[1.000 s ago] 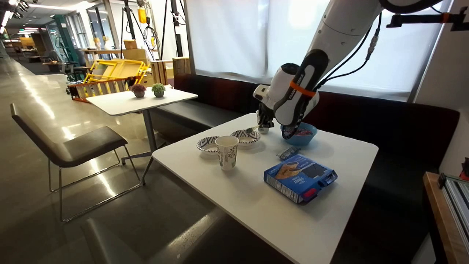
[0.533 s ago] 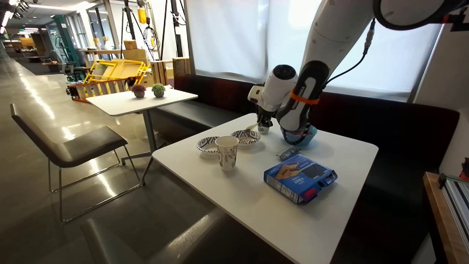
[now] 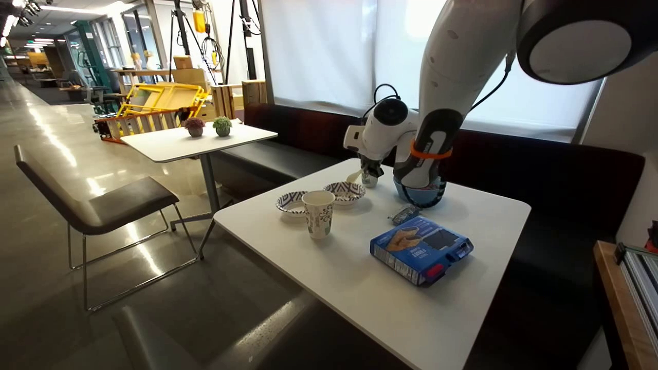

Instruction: Place some cereal from the blue bowl into the black and white bowl on the right.

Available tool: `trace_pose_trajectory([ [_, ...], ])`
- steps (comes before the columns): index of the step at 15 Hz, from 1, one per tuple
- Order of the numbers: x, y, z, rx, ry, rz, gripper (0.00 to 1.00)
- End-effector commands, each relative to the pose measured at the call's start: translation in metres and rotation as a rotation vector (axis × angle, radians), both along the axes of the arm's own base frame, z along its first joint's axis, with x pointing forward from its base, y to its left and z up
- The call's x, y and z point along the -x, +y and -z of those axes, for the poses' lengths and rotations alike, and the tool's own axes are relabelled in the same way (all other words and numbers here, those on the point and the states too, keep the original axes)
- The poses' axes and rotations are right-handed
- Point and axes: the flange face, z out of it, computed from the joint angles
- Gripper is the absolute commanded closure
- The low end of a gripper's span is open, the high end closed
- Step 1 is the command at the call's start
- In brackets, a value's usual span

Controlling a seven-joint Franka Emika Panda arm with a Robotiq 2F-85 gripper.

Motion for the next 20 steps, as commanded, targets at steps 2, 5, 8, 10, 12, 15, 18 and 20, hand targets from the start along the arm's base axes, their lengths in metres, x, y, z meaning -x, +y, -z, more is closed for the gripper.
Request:
trace_pose_trajectory([
  [2, 0.000, 0.030, 0.014, 0.155, 0.004, -0.052, 0.97],
  [5, 0.000, 0.051, 0.021, 0.228, 0.002, -0.079, 0.97],
  [8, 0.002, 0.059, 0.028, 0.274, 0.006, -0.085, 0.97],
  [10, 0.004, 0.063, 0.031, 0.298, -0.001, -0.079, 0.97],
  [12, 0.006, 0.066, 0.034, 0.312, -0.006, -0.072, 0.97],
  [15, 0.011, 0.070, 0.028, 0.323, -0.025, -0.045, 0.97],
  [18, 0.022, 0.046, 0.002, 0.295, -0.053, 0.018, 0.97],
  [20, 0.033, 0.030, -0.019, 0.275, -0.079, 0.070, 0.97],
])
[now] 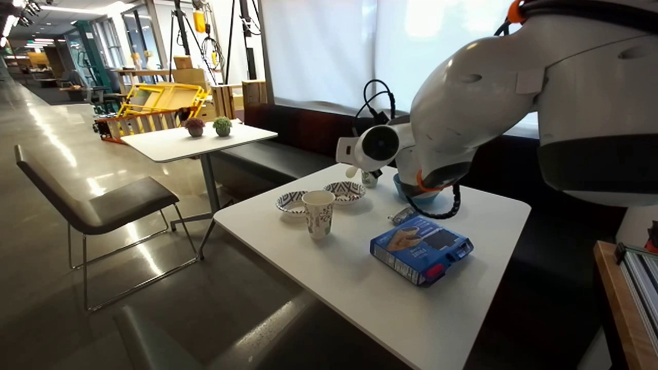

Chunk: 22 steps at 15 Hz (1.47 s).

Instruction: Place some cereal from the blue bowl into the black and white bowl on the right.

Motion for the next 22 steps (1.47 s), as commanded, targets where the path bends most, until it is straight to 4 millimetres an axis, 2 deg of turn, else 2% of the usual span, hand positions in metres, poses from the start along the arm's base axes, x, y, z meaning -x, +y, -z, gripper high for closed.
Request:
trace_pose_trajectory([
  [1, 0.027, -0.029, -0.036, -0.028, -0.047, 0.091, 0.97],
  [6, 0.058, -0.055, -0.079, -0.206, -0.123, 0.144, 0.97],
  [12, 0.096, -0.082, -0.120, -0.429, -0.210, 0.130, 0.97],
  [15, 0.120, -0.097, -0.135, -0.529, -0.227, 0.094, 0.97],
  [19, 0.144, -0.129, -0.158, -0.634, -0.234, 0.003, 0.97],
  [20, 0.130, -0.123, -0.141, -0.551, -0.221, 0.060, 0.86],
  [22, 0.140, -0.136, -0.152, -0.596, -0.236, 0.041, 0.86],
])
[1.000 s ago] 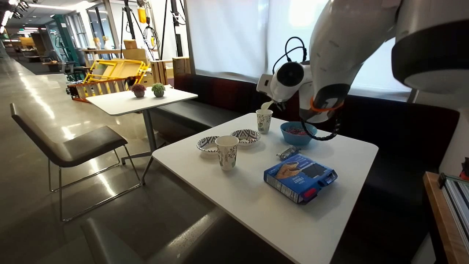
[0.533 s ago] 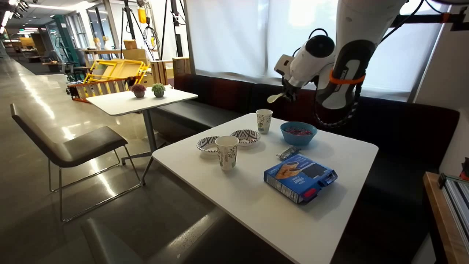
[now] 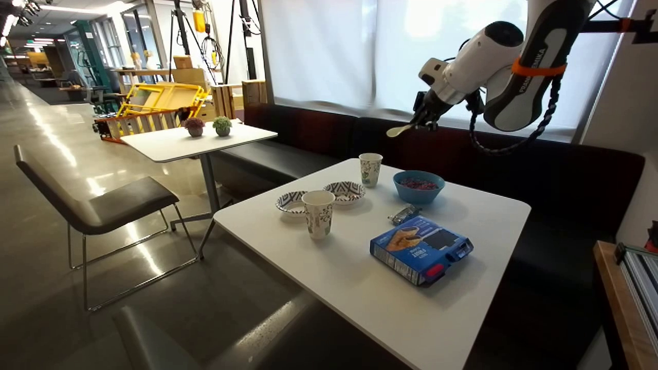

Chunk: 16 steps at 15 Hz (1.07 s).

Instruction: Place some cereal from the blue bowl into the black and white bowl on the right.

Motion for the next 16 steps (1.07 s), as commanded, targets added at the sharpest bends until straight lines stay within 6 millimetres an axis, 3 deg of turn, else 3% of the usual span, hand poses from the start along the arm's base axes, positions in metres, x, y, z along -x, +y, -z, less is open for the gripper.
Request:
trace_pose_trajectory([
  [1, 0.002, -0.003, -0.005, -0.009, -0.009, -0.005, 0.86],
  [2, 0.002, -0.002, -0.008, -0.015, -0.017, -0.010, 0.86],
  [3, 0.001, 0.000, -0.009, -0.019, -0.021, -0.015, 0.97],
  [10, 0.031, 0.027, 0.031, -0.166, 0.156, 0.087, 0.97],
  [16, 0.066, 0.020, 0.043, -0.340, 0.098, 0.184, 0.97],
])
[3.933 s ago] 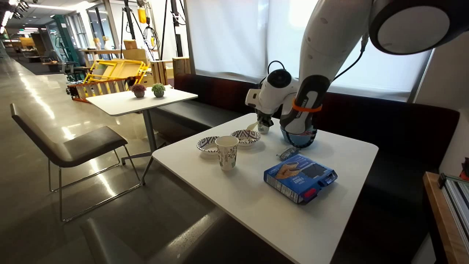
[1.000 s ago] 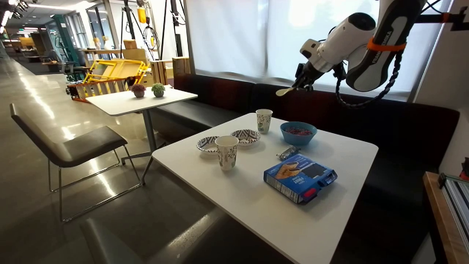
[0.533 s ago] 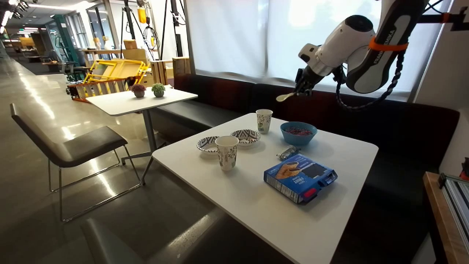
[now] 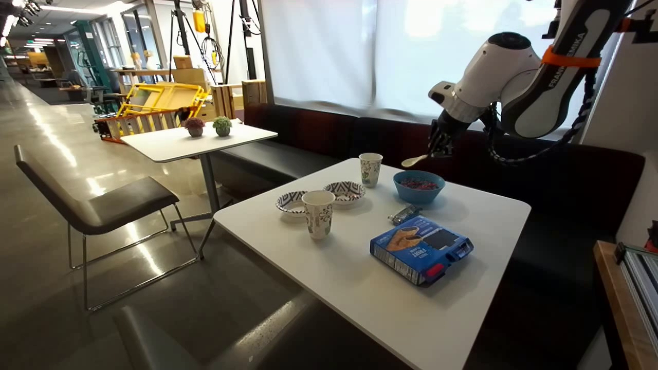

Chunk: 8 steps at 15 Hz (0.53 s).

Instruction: Place some cereal from the blue bowl into the black and white bowl on the right.

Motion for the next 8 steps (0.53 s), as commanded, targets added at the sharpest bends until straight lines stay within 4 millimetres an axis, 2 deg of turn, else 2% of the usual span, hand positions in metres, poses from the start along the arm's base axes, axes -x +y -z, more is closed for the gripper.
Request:
trace_pose_trajectory([
  [1, 0.031, -0.008, -0.001, -0.119, -0.059, 0.088, 0.97],
  [4, 0.042, -0.031, 0.012, -0.166, -0.077, 0.209, 0.97],
  [6, 0.041, -0.050, 0.015, -0.166, -0.097, 0.263, 0.97],
  [8, 0.033, -0.073, 0.010, -0.121, -0.119, 0.293, 0.97],
])
